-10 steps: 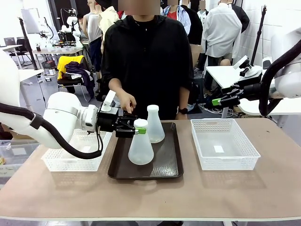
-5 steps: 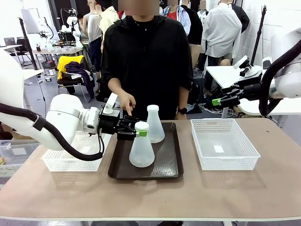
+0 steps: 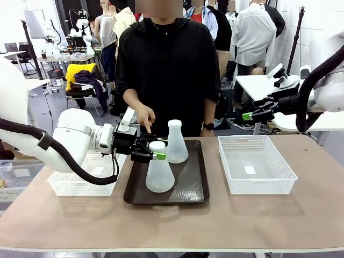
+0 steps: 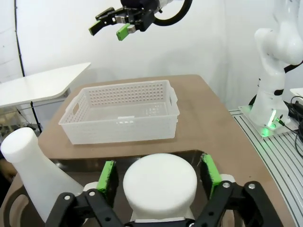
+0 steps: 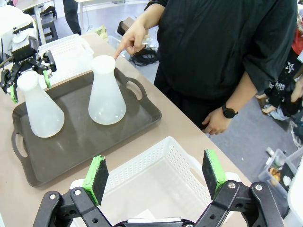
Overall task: Prepare the laboratory tools.
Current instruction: Place the picked Big flask upright in the Handle tray as directed by the person.
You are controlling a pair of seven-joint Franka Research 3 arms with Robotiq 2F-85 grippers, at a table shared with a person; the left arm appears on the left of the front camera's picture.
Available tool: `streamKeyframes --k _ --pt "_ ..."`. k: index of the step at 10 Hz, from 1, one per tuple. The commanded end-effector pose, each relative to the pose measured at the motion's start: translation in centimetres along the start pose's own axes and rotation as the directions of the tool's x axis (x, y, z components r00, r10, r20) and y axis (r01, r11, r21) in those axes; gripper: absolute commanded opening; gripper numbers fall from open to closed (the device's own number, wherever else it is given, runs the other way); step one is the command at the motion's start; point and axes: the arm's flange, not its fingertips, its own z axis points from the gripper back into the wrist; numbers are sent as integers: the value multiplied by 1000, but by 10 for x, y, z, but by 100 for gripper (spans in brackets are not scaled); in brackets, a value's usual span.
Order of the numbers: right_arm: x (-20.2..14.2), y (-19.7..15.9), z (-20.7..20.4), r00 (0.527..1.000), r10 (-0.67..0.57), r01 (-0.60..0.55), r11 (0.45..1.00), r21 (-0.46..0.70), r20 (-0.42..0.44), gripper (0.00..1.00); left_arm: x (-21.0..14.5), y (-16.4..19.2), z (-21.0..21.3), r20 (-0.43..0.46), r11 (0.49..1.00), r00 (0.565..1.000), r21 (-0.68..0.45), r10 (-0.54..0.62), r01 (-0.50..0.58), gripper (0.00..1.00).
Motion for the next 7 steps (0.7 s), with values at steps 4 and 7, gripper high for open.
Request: streamKeyframes --k 4,7 --pt "0 1 0 1000 -4 4 1000 2 -5 100 4 -16 9 -82 999 995 -12 52 -53 100" --pt "0 1 0 1000 -4 4 1000 2 -5 100 4 -16 13 -78 999 996 30 42 -40 100"
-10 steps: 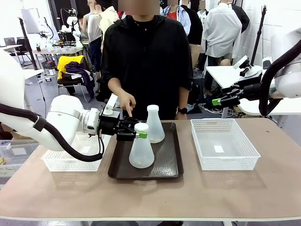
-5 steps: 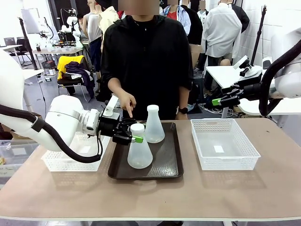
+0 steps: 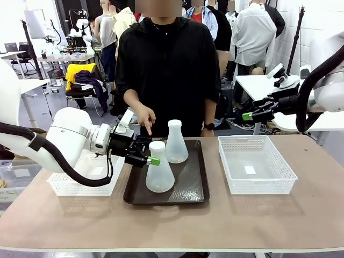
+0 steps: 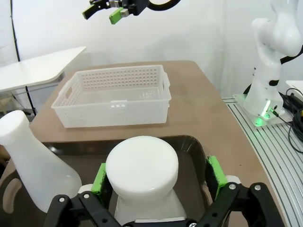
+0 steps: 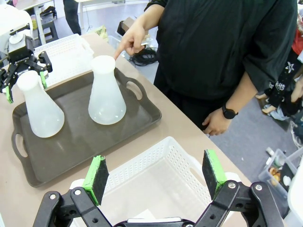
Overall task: Prepare the laboratory tools.
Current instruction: Place the picked Big flask upright in the Handle tray as directed by the person.
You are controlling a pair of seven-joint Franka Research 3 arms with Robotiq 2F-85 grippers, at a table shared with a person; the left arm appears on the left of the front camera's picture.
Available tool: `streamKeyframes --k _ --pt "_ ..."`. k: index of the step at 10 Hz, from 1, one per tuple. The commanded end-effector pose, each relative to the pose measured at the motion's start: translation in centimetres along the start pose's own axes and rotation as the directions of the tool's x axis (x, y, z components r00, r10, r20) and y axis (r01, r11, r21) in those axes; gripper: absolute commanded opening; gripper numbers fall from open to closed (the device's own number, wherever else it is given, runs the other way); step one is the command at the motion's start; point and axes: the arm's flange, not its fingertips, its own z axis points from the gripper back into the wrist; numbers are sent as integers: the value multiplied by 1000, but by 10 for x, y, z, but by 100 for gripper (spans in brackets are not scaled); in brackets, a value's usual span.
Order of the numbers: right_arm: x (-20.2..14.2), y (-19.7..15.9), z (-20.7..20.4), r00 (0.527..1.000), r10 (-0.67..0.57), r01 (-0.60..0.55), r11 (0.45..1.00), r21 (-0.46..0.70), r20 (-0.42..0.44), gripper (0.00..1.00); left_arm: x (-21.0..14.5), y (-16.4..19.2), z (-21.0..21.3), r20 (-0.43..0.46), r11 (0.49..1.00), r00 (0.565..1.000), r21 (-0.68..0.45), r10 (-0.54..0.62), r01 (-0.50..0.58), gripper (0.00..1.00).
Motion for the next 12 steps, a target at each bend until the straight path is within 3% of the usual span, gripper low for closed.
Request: streamKeyframes --k 1,4,5,12 --pt "0 1 0 1000 -4 4 1000 2 -5 100 0 -8 4 3 1000 1000 23 18 -18 100" --pt "0 1 0 1000 -4 4 1000 2 -5 100 1 -16 18 18 996 999 77 42 -44 100" --pt "0 1 0 1000 -4 4 1000 2 -5 100 -5 -5 6 -5 1000 1000 9 14 -14 100" --pt "0 1 0 1000 -4 4 1000 2 -5 100 -5 -5 6 -5 1000 1000 9 14 -14 100"
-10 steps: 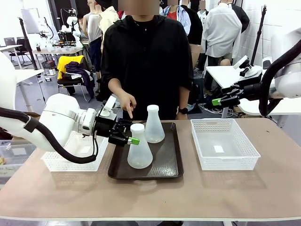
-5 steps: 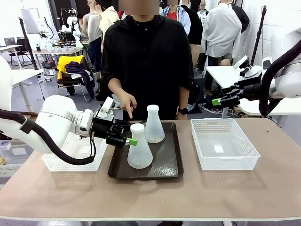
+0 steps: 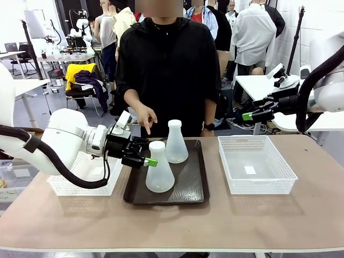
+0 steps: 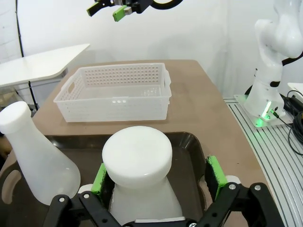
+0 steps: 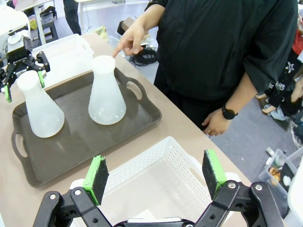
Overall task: Prepare the laboratory tools.
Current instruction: Place the picked Big flask upright in the Handle tray as directed by the person.
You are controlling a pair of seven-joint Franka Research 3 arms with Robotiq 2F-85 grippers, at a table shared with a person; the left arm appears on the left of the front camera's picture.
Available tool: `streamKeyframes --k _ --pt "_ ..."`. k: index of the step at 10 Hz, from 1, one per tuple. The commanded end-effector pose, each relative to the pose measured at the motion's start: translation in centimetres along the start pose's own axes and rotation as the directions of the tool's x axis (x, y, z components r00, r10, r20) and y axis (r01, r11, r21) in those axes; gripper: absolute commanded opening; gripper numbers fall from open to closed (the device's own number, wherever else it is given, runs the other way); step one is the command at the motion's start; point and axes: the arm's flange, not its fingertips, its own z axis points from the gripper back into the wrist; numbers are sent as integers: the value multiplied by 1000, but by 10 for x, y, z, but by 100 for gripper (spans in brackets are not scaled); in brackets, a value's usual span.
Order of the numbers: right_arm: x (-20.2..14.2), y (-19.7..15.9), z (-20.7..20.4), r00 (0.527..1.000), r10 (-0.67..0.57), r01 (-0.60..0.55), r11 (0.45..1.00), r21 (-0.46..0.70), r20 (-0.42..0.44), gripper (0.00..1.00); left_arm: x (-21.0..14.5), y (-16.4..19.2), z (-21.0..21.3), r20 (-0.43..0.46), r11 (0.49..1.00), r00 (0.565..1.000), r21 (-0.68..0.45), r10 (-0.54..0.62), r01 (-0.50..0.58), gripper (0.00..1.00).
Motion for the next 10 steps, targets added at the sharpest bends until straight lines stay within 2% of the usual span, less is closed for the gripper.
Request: streamKeyframes --k 1,10 --pt "0 1 0 1000 -4 4 1000 2 -5 100 0 3 -2 -5 1000 1000 -9 -8 8 100" --pt "0 1 0 1000 -4 4 1000 2 -5 100 0 3 -2 -5 1000 1000 -9 -8 8 100"
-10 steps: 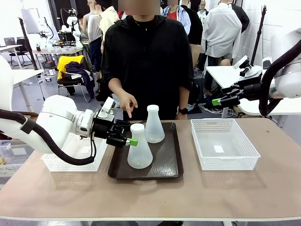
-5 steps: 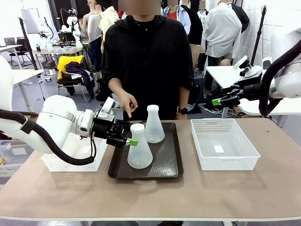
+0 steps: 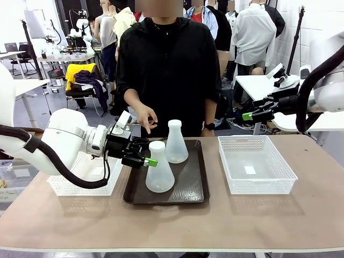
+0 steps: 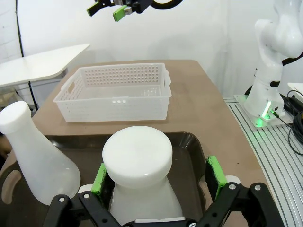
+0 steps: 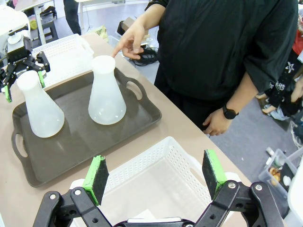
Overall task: Prepare the laboratory tools.
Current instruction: Place the picked Big flask upright in the Handle tray as directed by the person.
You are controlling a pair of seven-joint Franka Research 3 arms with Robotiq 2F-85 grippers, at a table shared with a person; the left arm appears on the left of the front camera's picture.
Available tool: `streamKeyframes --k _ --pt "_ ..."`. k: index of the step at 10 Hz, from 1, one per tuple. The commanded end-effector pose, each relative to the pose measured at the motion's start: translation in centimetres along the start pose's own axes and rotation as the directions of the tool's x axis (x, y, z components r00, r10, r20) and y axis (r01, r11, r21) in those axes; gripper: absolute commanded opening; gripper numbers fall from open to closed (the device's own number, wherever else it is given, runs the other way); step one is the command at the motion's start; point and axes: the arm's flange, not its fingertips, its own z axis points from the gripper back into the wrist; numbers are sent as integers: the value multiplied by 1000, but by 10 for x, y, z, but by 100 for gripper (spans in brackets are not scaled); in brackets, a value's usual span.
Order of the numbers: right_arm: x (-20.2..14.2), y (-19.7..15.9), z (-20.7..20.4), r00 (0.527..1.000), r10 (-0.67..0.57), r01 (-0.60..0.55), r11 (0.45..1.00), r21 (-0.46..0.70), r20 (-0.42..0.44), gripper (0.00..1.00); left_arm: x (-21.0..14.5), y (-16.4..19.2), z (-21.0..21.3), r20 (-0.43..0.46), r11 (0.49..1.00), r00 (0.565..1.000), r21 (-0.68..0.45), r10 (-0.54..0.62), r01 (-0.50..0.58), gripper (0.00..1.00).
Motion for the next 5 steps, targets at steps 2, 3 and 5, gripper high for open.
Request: streamKeyframes --k 2,3,5 --pt "0 1 0 1000 -4 4 1000 2 -5 100 0 3 -2 -5 1000 1000 -9 -9 9 100" --pt "0 1 0 1000 -4 4 1000 2 -5 100 0 3 -2 -5 1000 1000 -9 -9 9 100" --pt "0 1 0 1000 -4 4 1000 2 -5 100 0 3 -2 -5 1000 1000 -9 -9 9 100"
